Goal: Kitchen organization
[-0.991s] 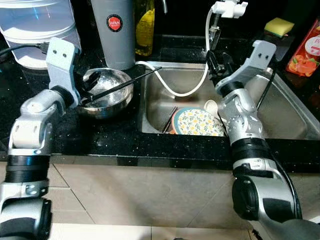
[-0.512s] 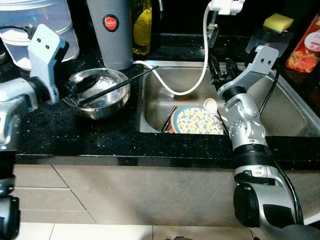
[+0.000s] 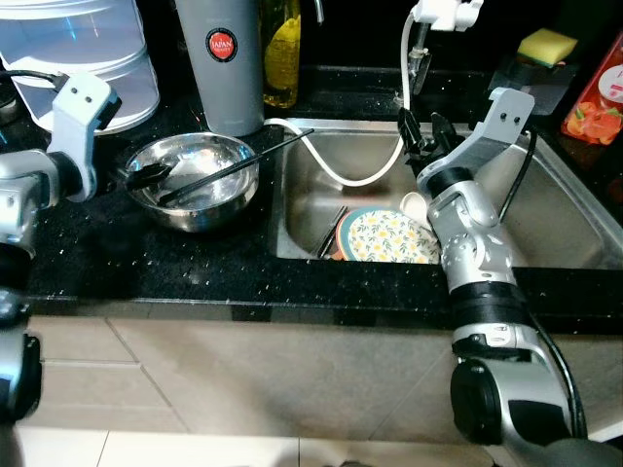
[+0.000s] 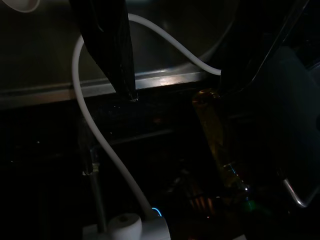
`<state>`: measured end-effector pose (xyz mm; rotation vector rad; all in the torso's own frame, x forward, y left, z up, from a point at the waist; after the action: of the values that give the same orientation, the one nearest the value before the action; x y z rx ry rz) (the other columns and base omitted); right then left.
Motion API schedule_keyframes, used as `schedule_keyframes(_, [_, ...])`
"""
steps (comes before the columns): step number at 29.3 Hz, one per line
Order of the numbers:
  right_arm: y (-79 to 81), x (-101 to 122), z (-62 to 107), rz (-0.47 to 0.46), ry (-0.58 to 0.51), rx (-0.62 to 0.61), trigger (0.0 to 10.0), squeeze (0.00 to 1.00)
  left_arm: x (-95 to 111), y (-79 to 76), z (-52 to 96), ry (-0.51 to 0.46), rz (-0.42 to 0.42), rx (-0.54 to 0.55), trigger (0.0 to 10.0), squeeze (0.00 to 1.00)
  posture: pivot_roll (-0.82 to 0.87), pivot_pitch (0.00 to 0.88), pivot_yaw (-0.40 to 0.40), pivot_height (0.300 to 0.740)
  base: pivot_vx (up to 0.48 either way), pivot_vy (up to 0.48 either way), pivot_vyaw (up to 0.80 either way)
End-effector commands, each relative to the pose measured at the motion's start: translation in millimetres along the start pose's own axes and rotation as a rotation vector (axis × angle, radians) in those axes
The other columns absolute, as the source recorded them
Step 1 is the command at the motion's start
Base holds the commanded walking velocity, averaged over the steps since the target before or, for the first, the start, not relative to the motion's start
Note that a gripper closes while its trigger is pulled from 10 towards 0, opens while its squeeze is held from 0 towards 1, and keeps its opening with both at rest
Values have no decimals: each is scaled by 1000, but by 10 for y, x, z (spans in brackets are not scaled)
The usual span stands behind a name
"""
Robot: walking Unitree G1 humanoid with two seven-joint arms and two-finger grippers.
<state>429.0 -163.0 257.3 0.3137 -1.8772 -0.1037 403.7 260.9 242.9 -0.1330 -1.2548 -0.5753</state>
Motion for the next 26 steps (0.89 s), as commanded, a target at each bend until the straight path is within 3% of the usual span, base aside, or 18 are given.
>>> schedule_keyframes(1, [-29,-8,31,6,7,-11,10000,0,12,-68,-110,10,-54,-25,10000,0,150,0,-2,740,0,0,0])
schedule_keyframes(3, [-51,13,45,9,0,-19,10000,0,122,-47,-153,-7,-143,-13,10000,0,144,0,3,740,0,0,0])
schedule_keyframes(6, [-71,28,59,11,-4,-26,10000,0,213,-23,-154,-25,-188,-4,10000,0,133,0,14,740,0,0,0])
schedule_keyframes(8, [-110,35,83,14,-6,-39,10000,0,371,-29,-91,-64,-267,-24,10000,0,124,0,20,740,0,0,0])
schedule_keyframes(12, [-126,34,95,16,-6,-44,10000,0,475,-63,-26,-90,-334,-55,10000,0,123,0,21,740,0,0,0])
schedule_keyframes(14, [-125,29,89,15,-6,-45,10000,0,586,-152,52,-130,-371,-119,10000,0,136,0,12,740,0,0,0])
schedule_keyframes(19, [-69,16,55,9,-1,-32,10000,0,591,-181,20,-136,-337,-173,10000,0,148,0,4,740,0,0,0])
schedule_keyframes(23, [8,16,27,7,2,-15,10000,0,444,-237,-132,-85,-245,-248,10000,0,142,0,3,740,0,0,0])
schedule_keyframes(25, [8,16,27,7,2,-15,10000,0,444,-237,-132,-85,-245,-248,10000,0,142,0,3,740,0,0,0])
schedule_keyframes(26, [0,20,43,10,2,-17,10000,0,425,-336,-163,-81,-217,-323,10000,0,127,0,11,740,0,0,0])
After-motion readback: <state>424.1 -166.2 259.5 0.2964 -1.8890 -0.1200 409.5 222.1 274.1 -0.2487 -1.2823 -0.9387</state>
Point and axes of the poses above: a point about 5 cm out from each wrist's last joint towards the gripper, its own z axis pointing back from the gripper into the wrist, its own x axis along the axis of the wrist's last joint, y = z × x, the point moved 5 cm from there along -z, pointing out of the wrist towards the gripper, and after that the axes turned 4 degrees about z, right-handed, at the moved point
